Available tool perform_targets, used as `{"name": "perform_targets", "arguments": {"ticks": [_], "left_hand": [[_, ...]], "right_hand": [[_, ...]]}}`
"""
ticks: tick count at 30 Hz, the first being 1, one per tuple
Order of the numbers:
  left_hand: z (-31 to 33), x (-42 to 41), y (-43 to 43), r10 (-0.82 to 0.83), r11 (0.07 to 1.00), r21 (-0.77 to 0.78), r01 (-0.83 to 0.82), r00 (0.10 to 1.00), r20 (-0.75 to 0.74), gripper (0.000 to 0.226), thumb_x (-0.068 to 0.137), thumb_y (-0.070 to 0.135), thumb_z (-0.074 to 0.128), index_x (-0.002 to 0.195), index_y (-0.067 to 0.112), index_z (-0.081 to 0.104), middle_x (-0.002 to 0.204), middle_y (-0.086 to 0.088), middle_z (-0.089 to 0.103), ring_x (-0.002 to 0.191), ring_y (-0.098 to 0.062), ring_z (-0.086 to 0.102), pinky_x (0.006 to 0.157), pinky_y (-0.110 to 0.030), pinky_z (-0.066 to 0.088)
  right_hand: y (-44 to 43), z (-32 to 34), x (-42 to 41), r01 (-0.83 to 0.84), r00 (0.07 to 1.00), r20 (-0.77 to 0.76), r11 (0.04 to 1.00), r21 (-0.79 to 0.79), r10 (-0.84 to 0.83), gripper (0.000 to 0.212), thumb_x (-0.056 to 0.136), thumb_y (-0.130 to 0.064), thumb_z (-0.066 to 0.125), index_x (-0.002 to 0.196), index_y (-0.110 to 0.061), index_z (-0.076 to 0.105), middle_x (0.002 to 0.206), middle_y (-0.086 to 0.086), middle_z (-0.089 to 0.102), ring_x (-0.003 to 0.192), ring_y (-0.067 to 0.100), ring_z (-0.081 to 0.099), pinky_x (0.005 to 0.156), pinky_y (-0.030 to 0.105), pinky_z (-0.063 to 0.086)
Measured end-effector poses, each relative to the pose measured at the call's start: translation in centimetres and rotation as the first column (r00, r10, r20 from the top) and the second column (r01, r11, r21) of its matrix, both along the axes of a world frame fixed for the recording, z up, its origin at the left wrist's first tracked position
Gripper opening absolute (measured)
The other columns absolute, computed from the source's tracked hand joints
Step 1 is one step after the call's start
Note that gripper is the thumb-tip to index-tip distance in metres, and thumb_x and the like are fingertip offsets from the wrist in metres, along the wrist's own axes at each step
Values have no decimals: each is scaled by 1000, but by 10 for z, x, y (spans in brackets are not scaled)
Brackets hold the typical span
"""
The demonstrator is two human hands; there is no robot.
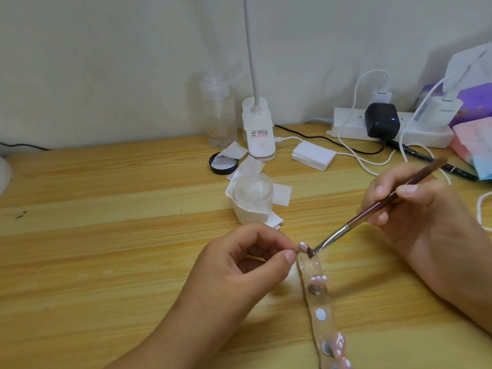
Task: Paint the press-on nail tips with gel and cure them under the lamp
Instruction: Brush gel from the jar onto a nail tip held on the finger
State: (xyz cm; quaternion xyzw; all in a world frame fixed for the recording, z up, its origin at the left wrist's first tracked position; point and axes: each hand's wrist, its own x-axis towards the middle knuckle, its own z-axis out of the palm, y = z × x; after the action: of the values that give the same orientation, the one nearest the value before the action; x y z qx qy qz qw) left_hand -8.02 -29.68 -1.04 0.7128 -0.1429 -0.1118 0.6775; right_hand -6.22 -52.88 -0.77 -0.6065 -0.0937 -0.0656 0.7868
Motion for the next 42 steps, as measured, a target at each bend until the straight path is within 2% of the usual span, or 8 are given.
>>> {"name": "perform_targets", "arguments": {"ticks": [4,9,14,25,30,32,37,42], "left_hand": [[1,0,0,-13,1000,-18,13,1000,6,10,77,23,67,83,24,74,77,15,71,69,1,58,62,-13,46],[-1,2,1,-6,1000,-18,6,999,34,12,79,26,67,85,32,76,85,12,72,78,-1,62,69,-12,47],[-3,3,1,-1,1000,-28,2,998,56,11,78,31,69,86,32,77,100,10,74,91,-1,67,77,-12,50],[-6,4,1,22,999,-34,-20,998,58,13,76,27,70,83,35,78,97,8,74,89,-2,68,76,-13,50],[-5,4,3,5,1000,-28,-3,999,43,16,75,42,70,88,36,77,102,10,74,97,-6,68,90,-20,51],[-5,4,3,12,999,-33,-11,999,42,13,76,39,72,88,36,77,102,11,74,93,-4,67,88,-21,51],[-4,4,1,9,999,-52,-7,999,46,14,80,25,67,85,33,77,100,9,75,96,-3,68,79,-15,52],[-3,4,1,5,999,-43,-2,999,53,14,80,26,67,85,33,77,101,11,75,96,-2,68,79,-13,50]], "right_hand": [[-2,0,-1,21,999,-39,1000,-6,-21,30,78,-14,38,61,-18,62,58,-1,52,54,13,46,67,37,38],[0,2,2,64,996,-64,988,141,-55,29,82,-15,44,67,-19,68,69,-2,58,58,9,55,60,19,50],[5,3,1,64,997,-47,993,100,-59,28,82,-16,47,69,-19,71,68,1,62,59,12,61,62,20,53],[7,4,-2,38,999,-35,999,27,-37,28,81,-14,45,67,-19,69,61,1,57,56,13,57,59,19,50],[5,4,-5,-19,998,-68,999,-38,17,25,79,-15,45,64,-16,64,56,-2,53,52,14,50,56,21,48],[5,5,-6,-40,997,-69,999,-18,39,27,80,-15,43,64,-17,65,55,-1,52,52,14,50,58,21,48],[4,7,0,48,997,-70,982,181,-36,31,79,-14,42,64,-19,68,67,-2,58,58,10,56,57,17,50],[3,4,2,38,998,-57,989,145,-30,31,83,-14,44,69,-19,70,70,1,61,61,12,60,62,18,52]]}}
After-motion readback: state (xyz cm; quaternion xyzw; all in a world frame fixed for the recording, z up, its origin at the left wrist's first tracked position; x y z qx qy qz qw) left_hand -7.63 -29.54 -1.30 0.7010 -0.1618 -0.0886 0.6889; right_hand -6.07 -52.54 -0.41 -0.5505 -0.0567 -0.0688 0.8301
